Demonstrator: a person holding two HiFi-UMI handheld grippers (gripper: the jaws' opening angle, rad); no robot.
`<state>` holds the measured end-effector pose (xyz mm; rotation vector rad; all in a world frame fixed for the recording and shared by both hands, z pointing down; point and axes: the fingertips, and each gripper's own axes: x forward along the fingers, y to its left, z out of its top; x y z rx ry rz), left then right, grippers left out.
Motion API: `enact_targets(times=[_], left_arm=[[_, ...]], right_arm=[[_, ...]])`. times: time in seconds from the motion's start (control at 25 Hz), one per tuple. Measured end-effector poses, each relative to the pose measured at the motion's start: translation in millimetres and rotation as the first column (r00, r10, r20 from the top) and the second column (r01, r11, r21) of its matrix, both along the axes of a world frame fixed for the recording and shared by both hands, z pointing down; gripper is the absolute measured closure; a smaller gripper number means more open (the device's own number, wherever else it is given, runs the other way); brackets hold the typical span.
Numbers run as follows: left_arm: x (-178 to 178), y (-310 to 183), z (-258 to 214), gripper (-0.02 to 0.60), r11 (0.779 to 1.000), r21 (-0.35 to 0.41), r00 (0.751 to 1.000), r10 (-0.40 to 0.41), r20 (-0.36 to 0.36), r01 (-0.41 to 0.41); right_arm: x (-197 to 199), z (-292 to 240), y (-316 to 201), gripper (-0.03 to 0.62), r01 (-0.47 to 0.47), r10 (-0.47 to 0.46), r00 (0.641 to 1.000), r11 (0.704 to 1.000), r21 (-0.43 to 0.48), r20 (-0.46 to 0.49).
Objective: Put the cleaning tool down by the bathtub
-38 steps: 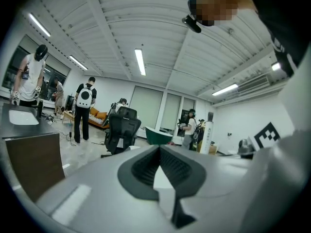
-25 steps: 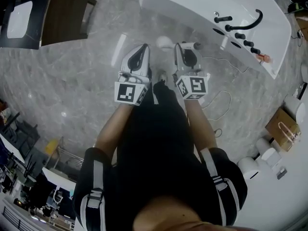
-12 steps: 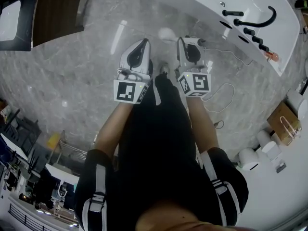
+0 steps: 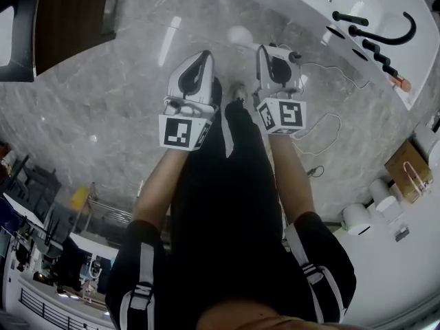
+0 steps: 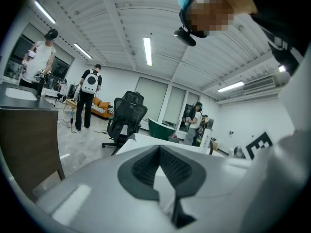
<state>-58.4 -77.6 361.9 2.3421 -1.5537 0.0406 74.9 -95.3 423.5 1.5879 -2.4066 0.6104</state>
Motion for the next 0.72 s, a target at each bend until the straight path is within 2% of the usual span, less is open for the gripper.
enact_targets(times=[0.48, 0.72], left_arm=[[-17.2, -24.9, 54.2, 0.574, 1.0, -0.016, 1.0, 0.009, 0.001, -0.009], [-18.4, -29.1, 93.4, 0.574, 0.998, -0.059, 0.999, 0.029, -0.019, -0.03]], right_arm=[[-15.9, 62.7, -20.5, 0.499, -0.016, 0.016, 1.0, 0.999, -0.034, -0.01], [-21.1, 99.3, -30.8, 0.499, -0.033, 0.033, 0.999, 0.998, -0.06, -0.012]])
